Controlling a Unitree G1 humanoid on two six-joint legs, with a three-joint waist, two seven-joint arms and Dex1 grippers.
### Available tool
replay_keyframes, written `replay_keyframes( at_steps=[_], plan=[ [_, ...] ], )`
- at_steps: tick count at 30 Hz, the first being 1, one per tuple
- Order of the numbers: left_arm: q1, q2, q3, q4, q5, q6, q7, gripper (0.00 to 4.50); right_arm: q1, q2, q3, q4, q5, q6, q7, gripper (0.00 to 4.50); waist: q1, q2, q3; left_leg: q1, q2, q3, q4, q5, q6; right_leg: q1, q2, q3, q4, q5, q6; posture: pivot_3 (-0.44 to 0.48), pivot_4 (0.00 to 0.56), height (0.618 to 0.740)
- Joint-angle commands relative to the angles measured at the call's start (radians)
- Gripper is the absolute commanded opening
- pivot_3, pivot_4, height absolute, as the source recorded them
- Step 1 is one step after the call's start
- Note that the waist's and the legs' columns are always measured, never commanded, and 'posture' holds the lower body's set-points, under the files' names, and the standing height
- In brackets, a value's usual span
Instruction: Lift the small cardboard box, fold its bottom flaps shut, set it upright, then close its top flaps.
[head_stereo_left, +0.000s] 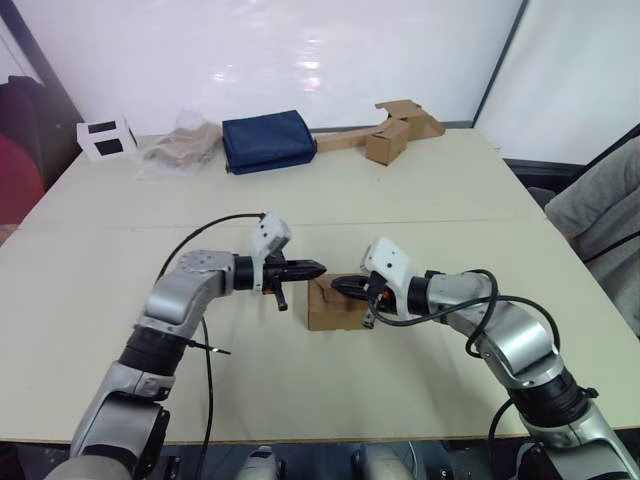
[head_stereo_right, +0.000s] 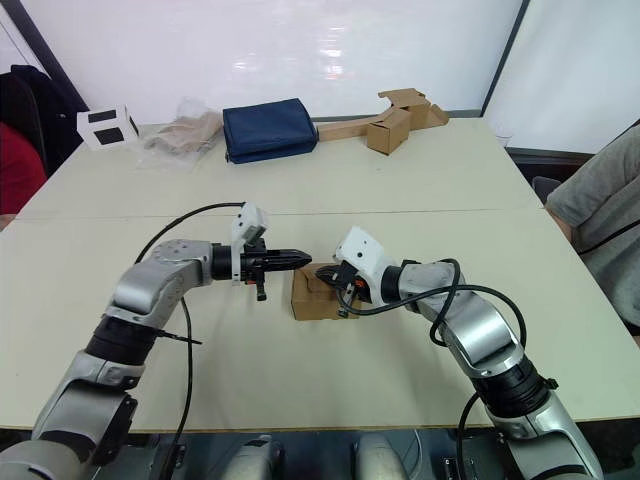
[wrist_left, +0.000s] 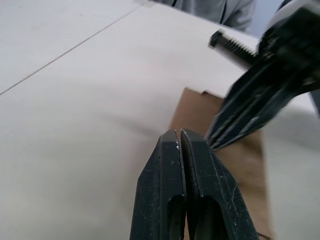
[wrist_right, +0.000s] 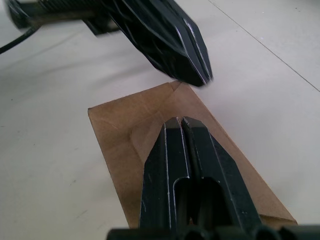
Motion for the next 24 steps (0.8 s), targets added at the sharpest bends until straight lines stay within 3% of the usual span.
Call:
replay_keyframes(
  at_steps=[1, 8, 24],
  plan=[
    [-0.029, -0.015, -0.003, 0.04, 0.026, -0.064, -0.019, 0.08, 0.001, 0.017, -0.067, -0.051, 0.037, -0.026, -0.005, 0.0, 0.0, 0.0, 0.0, 0.0, 0.0, 0.0, 0.0, 0.0, 0.0, 0.0, 0.0, 0.0, 0.0, 0.0, 0.0, 0.0, 0.15, 0.74],
    [-0.047, -0.044, 0.025, 0.061, -0.006, -0.038, -0.04, 0.08, 0.083, -0.039, -0.086, -0.137, 0.093, -0.013, 0.054, 0.0, 0.0, 0.0, 0.0, 0.0, 0.0, 0.0, 0.0, 0.0, 0.0, 0.0, 0.0, 0.0, -0.001, 0.0, 0.0, 0.0, 0.15, 0.74],
    [-0.038, -0.061, 0.057, 0.046, -0.025, 0.0, -0.017, 0.08, 0.097, -0.029, -0.041, -0.085, 0.07, -0.045, 0.068, 0.0, 0.0, 0.0, 0.0, 0.0, 0.0, 0.0, 0.0, 0.0, 0.0, 0.0, 0.0, 0.0, 0.0, 0.0, 0.0, 0.0, 0.15, 0.74]
  ],
)
